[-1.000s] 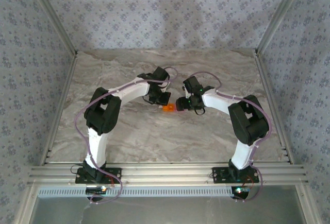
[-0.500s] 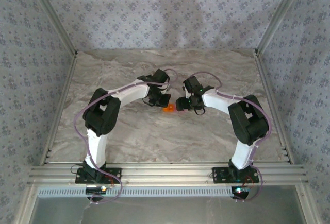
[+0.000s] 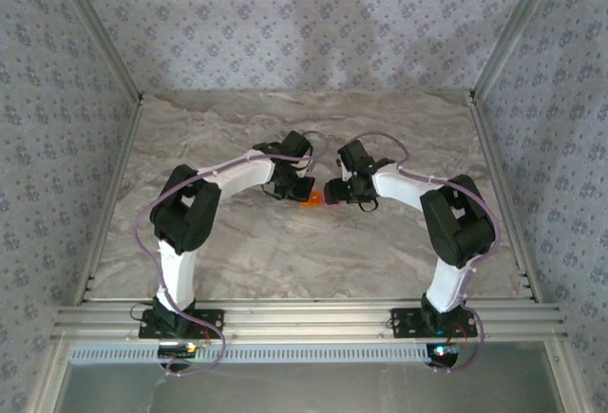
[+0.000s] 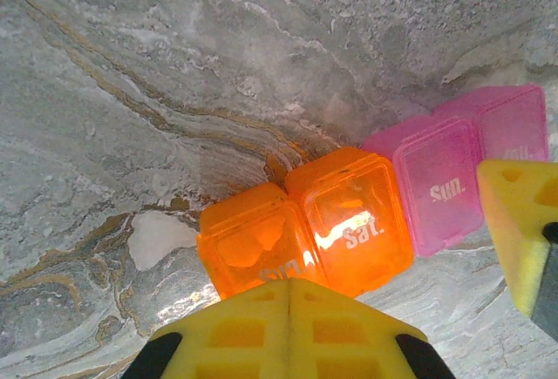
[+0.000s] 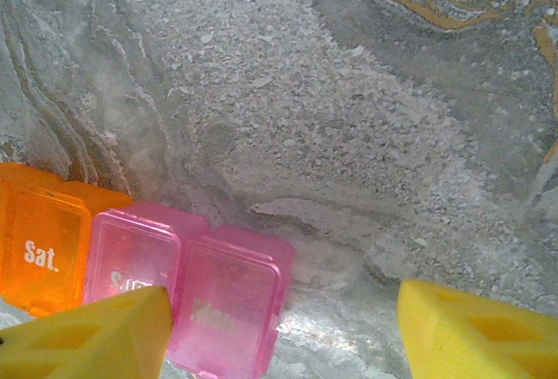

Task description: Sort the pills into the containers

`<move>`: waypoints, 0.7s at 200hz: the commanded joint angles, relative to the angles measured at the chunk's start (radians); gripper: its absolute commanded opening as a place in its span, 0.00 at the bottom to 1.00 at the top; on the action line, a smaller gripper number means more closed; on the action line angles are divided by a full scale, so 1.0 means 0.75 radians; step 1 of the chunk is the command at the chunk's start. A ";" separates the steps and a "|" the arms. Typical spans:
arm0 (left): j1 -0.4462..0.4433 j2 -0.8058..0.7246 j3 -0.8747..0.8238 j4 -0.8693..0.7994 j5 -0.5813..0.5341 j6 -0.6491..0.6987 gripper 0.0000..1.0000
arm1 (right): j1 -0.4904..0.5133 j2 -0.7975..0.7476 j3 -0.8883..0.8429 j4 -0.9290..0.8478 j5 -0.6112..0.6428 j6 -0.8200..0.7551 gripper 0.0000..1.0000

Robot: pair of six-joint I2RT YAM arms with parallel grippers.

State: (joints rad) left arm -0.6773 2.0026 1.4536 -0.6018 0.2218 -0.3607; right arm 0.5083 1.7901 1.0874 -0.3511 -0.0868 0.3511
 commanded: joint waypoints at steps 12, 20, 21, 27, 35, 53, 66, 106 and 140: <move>-0.008 -0.037 -0.022 -0.018 0.007 -0.010 0.00 | -0.014 0.051 -0.010 -0.051 0.020 0.009 0.70; -0.009 -0.032 -0.022 -0.017 0.005 -0.008 0.00 | -0.014 0.051 -0.010 -0.050 0.018 0.010 0.70; -0.008 -0.032 -0.022 -0.018 0.005 -0.008 0.00 | -0.013 0.051 -0.010 -0.051 0.018 0.010 0.70; -0.009 -0.029 -0.022 -0.018 0.005 -0.008 0.00 | -0.013 0.051 -0.010 -0.051 0.018 0.010 0.70; -0.008 -0.025 -0.024 -0.016 0.002 -0.006 0.00 | -0.014 0.053 -0.010 -0.050 0.016 0.012 0.70; -0.008 -0.014 -0.030 -0.018 -0.010 -0.004 0.00 | -0.013 0.057 -0.010 -0.049 0.013 0.012 0.70; -0.008 -0.007 -0.036 -0.020 -0.024 -0.002 0.00 | -0.013 0.057 -0.010 -0.049 0.012 0.013 0.70; -0.009 0.037 -0.070 -0.025 -0.072 0.004 0.00 | -0.016 0.056 -0.012 -0.051 0.009 0.016 0.70; -0.008 0.082 -0.082 -0.033 -0.097 0.014 0.00 | -0.018 0.053 -0.012 -0.055 0.005 0.016 0.70</move>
State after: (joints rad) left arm -0.6773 2.0029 1.4368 -0.5816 0.2165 -0.3599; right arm 0.5034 1.7935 1.0874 -0.3485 -0.0990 0.3515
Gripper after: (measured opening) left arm 0.045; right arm 0.702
